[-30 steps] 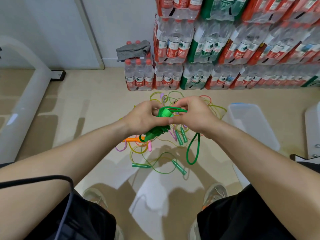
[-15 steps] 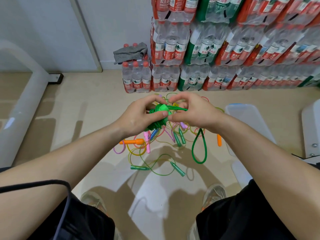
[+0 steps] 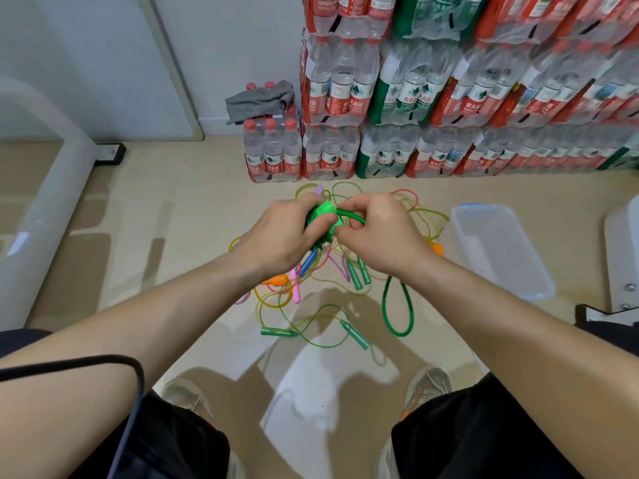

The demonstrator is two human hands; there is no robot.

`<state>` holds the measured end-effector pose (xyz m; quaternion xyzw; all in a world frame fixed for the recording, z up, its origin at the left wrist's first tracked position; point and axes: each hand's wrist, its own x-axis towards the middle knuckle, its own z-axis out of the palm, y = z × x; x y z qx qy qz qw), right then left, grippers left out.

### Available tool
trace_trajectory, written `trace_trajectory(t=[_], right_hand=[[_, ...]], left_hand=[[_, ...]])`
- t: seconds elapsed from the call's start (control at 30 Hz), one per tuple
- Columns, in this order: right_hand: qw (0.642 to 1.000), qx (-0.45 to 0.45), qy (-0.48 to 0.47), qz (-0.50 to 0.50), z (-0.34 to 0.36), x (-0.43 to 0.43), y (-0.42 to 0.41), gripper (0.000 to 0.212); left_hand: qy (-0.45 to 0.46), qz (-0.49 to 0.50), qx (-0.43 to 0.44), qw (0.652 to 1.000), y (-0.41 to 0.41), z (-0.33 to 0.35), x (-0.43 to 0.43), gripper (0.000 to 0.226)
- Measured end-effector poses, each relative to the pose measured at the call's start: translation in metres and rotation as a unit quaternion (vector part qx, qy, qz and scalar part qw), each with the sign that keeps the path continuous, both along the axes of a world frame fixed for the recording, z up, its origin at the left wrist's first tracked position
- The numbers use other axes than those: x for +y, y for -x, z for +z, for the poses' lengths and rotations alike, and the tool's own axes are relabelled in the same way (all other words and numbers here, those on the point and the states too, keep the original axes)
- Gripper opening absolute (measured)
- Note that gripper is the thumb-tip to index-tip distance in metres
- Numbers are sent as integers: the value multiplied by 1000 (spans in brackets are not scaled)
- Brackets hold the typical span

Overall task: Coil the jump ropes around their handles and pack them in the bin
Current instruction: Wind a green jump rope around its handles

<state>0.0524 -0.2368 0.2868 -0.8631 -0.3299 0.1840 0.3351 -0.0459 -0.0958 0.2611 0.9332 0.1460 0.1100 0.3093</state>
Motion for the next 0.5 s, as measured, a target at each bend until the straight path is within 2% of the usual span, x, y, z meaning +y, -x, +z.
trace_trajectory(t=[0.1,0.2,0.5], right_hand=[[996,46,-54,-53,-5,3,3,36],[994,43,-76,-68,-8,7,6,36],[993,-70,-74,-63,-11,17,17,30]], left_hand=[[20,9,-8,1000,-2,0,0,29],[59,26,-18,998,-3,1,1,26],[96,89,-33,991,-10,-1,-3,30]])
